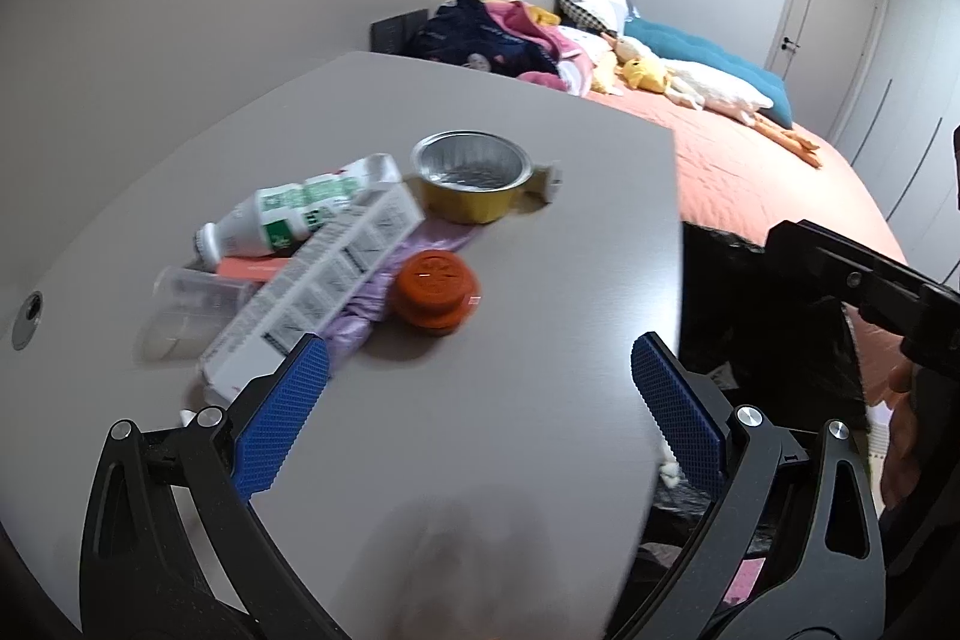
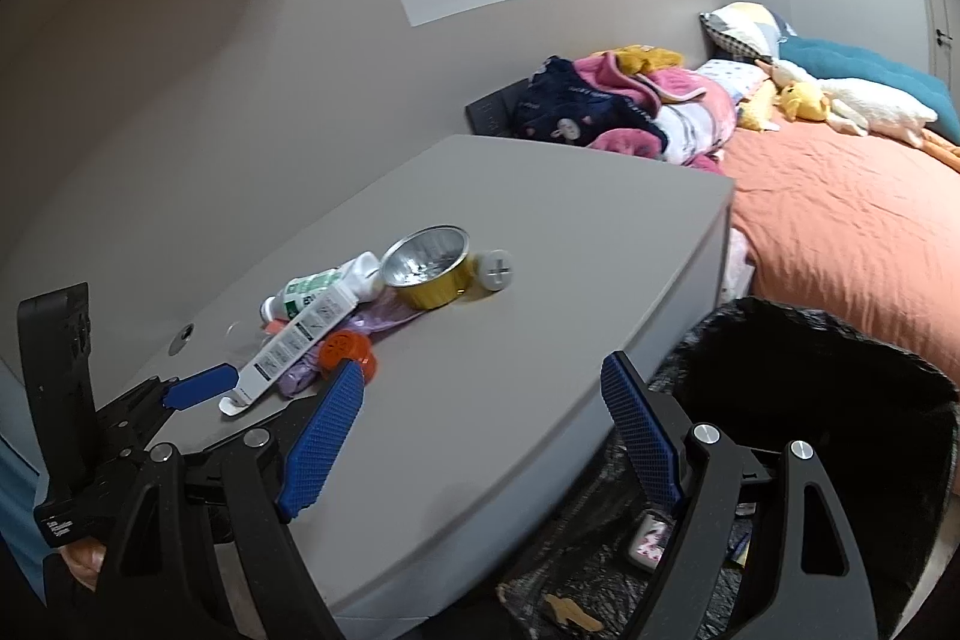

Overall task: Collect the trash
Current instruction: 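Move both tools back to the table toward the white box and orange lid, then grasp the white box with the left tool while the right tool grasps the orange lid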

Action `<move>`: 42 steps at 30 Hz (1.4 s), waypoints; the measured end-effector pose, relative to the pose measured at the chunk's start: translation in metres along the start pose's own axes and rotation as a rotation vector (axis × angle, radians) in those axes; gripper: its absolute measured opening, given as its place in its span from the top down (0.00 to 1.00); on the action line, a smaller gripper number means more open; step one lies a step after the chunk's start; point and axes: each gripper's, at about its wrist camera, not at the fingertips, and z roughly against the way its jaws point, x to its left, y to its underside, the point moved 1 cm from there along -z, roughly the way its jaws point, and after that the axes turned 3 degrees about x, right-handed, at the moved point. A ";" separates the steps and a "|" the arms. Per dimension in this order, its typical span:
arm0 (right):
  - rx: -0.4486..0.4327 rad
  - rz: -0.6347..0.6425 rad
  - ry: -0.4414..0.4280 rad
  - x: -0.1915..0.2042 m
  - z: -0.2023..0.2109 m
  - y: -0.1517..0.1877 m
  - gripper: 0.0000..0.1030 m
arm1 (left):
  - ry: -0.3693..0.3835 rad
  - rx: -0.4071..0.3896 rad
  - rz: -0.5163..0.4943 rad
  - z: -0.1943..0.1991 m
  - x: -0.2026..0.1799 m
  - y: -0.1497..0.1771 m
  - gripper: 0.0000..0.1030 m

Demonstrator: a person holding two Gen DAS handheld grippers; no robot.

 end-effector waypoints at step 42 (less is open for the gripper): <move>0.206 0.061 -0.145 0.073 -0.140 0.005 0.36 | -0.011 0.091 0.047 -0.039 0.107 0.000 0.48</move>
